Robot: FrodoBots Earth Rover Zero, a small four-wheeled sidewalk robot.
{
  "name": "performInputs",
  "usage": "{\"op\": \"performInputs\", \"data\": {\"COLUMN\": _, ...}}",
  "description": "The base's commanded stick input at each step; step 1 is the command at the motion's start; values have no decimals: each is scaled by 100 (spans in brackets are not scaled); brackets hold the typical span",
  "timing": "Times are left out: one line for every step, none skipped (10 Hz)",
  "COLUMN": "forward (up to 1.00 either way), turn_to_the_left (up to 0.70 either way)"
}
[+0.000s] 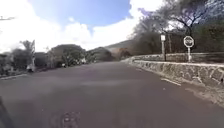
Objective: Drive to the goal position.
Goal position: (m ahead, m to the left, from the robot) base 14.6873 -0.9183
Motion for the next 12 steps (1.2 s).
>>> {"op": "performInputs", "data": {"forward": 70, "turn_to_the_left": 0}}
{"op": "performInputs", "data": {"forward": 70, "turn_to_the_left": 0}}
{"op": "performInputs", "data": {"forward": 70, "turn_to_the_left": 0}}
{"op": "performInputs", "data": {"forward": 70, "turn_to_the_left": 0}}
{"op": "performInputs", "data": {"forward": 70, "turn_to_the_left": 0}}
{"op": "performInputs", "data": {"forward": 70, "turn_to_the_left": 0}}
{"op": "performInputs", "data": {"forward": 70, "turn_to_the_left": 0}}
{"op": "performInputs", "data": {"forward": 70, "turn_to_the_left": 0}}
{"op": "performInputs", "data": {"forward": 70, "turn_to_the_left": 0}}
{"op": "performInputs", "data": {"forward": 70, "turn_to_the_left": 0}}
{"op": "performInputs", "data": {"forward": 70, "turn_to_the_left": 0}}
{"op": "performInputs", "data": {"forward": 70, "turn_to_the_left": 0}}
